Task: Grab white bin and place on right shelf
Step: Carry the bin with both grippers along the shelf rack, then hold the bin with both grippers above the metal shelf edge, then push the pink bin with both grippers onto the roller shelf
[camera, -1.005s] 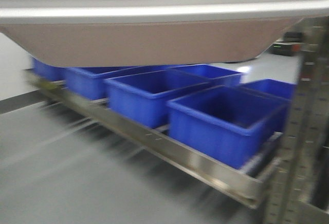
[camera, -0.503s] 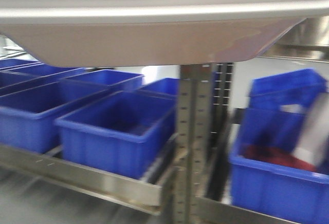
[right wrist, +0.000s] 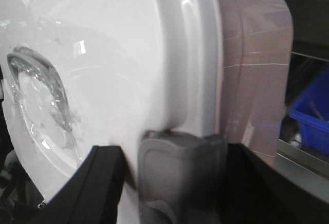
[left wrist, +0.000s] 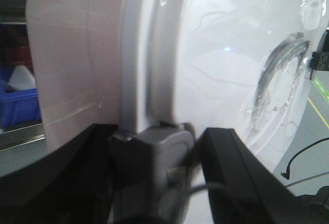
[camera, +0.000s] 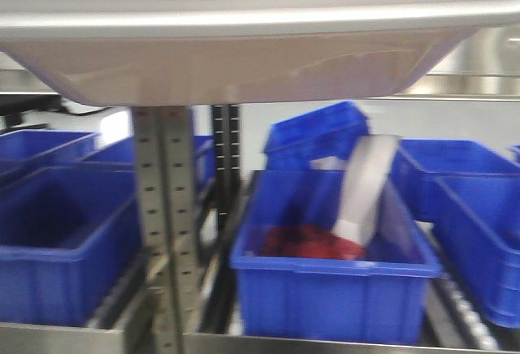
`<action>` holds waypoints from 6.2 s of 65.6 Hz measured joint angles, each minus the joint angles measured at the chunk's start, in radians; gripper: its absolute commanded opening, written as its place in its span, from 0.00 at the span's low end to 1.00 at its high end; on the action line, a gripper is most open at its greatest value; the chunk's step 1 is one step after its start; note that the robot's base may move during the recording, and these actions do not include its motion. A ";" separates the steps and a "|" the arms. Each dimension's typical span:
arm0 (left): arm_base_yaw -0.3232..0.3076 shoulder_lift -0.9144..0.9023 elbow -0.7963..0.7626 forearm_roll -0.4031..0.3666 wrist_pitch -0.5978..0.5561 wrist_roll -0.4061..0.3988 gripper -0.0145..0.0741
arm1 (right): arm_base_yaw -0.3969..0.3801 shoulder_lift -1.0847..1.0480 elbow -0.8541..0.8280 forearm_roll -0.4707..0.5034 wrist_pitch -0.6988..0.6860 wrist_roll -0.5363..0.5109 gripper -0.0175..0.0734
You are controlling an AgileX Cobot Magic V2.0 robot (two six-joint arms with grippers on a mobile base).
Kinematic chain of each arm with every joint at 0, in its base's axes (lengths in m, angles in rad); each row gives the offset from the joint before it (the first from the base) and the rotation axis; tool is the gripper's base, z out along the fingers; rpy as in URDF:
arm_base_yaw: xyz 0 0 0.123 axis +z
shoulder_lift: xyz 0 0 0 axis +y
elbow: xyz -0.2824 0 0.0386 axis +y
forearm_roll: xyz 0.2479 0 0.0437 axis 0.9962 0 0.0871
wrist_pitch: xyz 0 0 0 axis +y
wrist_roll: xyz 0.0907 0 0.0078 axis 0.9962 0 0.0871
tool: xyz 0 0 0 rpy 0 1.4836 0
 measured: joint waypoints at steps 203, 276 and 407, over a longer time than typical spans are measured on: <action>0.000 0.000 0.000 0.000 0.000 0.000 0.38 | 0.000 0.000 0.000 0.000 0.000 0.000 0.60; 0.000 0.000 0.000 0.000 0.000 0.000 0.38 | 0.000 0.000 0.000 0.000 0.000 0.000 0.60; -0.182 0.546 -0.326 -0.302 -0.452 0.033 0.64 | 0.003 0.419 -0.211 0.370 -0.249 0.066 0.65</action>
